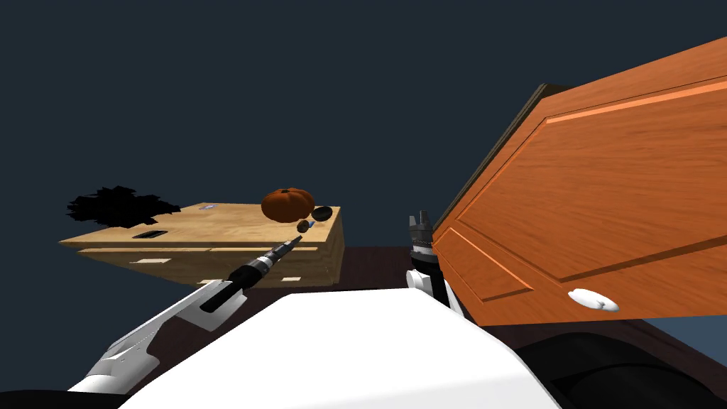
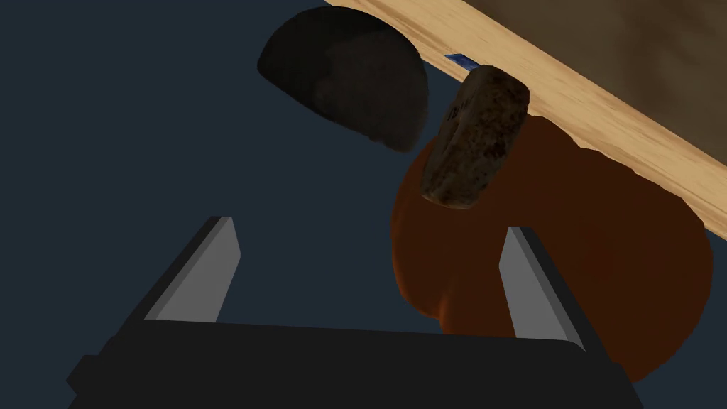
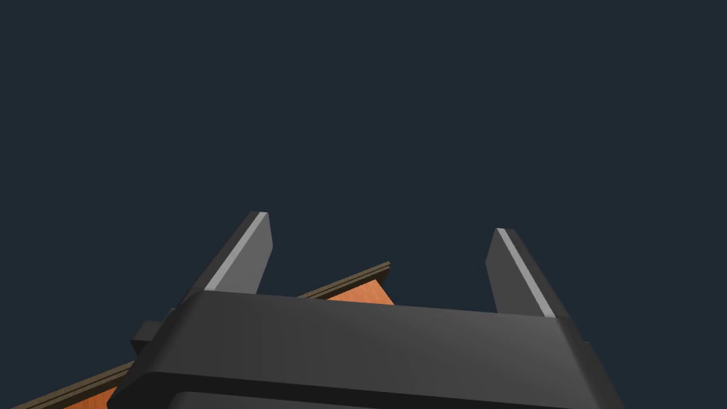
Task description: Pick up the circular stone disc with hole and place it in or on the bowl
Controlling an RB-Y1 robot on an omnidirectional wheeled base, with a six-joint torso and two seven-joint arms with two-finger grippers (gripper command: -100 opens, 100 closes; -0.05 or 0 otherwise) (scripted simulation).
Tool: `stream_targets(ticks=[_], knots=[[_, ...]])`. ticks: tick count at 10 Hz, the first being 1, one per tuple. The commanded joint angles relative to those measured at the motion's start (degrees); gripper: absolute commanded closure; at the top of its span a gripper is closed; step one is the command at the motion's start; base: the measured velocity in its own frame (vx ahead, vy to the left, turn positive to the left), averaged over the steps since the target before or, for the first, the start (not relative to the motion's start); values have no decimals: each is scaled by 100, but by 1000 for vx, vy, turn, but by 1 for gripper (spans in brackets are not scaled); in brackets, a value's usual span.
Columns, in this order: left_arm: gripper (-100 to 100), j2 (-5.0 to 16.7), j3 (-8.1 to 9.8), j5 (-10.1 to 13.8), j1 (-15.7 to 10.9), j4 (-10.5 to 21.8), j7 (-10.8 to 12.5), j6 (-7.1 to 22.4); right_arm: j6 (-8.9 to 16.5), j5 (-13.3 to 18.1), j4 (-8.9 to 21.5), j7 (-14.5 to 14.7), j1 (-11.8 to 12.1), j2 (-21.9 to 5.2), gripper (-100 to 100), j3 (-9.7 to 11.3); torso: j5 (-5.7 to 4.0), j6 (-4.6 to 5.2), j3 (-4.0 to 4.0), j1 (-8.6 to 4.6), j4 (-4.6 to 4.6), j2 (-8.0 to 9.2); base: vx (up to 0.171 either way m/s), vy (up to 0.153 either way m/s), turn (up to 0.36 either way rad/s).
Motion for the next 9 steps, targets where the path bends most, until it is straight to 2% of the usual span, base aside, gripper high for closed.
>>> stream_targets(ticks=[1,7,9], knots=[[-100,269,18,-93,-19,187,56,140,0,0,0,0,0,0,0,0,0,0,0,0,0,0,40,-14,-150],[-100,990,96,-440,32,717,198,503,0,0,0,0,1,0,0,0,0,-2,-3,2,-1,-5,45,-12,-156],[-100,1339,129,-584,61,954,262,663,0,0,0,0,0,0,0,0,0,1,-2,3,-1,-4,48,-6,-244]])
